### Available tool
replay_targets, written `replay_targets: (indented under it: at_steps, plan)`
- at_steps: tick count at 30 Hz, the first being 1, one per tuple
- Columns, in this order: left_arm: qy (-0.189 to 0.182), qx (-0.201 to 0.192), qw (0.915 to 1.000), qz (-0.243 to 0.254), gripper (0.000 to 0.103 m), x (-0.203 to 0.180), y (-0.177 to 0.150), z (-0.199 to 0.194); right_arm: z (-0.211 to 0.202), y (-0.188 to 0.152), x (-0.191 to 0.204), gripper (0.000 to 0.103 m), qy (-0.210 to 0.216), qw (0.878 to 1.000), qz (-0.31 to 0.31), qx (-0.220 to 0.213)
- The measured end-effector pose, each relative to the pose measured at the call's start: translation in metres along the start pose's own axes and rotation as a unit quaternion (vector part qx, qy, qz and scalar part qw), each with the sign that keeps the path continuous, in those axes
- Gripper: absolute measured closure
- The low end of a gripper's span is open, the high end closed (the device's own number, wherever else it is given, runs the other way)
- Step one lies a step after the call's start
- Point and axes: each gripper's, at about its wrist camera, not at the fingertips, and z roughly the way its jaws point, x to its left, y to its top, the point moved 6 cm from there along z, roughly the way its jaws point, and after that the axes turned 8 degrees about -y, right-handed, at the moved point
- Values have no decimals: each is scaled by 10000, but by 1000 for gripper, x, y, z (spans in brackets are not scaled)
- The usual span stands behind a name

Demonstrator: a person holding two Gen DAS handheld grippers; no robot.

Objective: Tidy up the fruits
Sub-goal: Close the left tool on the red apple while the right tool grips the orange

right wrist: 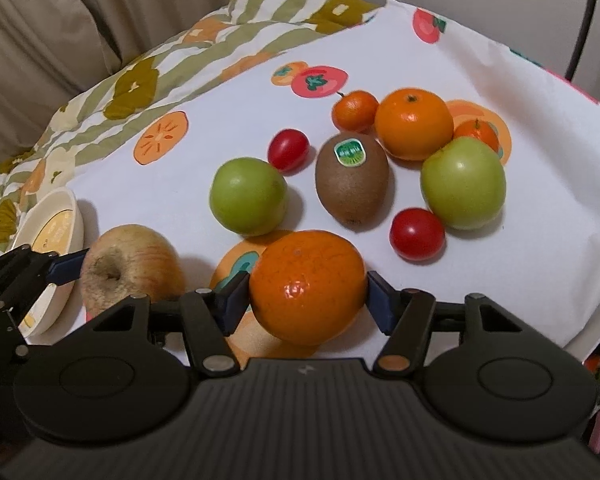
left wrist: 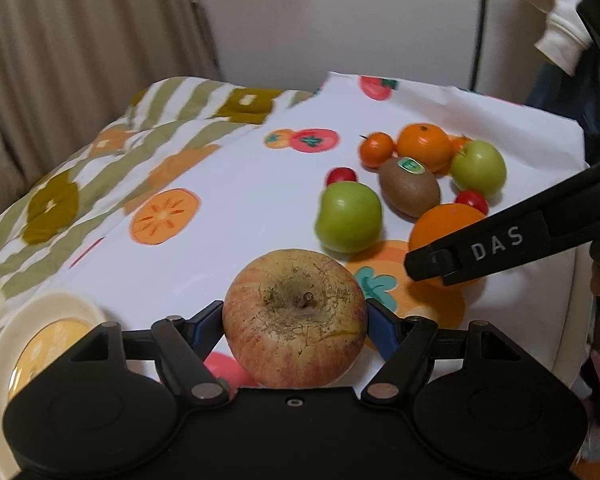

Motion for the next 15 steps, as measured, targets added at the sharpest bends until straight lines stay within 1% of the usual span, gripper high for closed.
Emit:
replay_targets:
  at_steps: [5,8,11,15]
  plan:
    - [363,-145,9982,-452,25,5,4,-27,-15,10,4,27,192,9993,-292,-98]
    - [572,-242,9946,-832,25,8,8,-46,-25,20,9,27,363,9978,-526,-148]
    - [821,-365,9882,-1238,25,10,12,-65,-37,29,15,27,540,9955,-755,-202]
    - [1222,-517,9761,-1723,25,13,18,-92,-54,46,24,27,839,9894,-1142,-308]
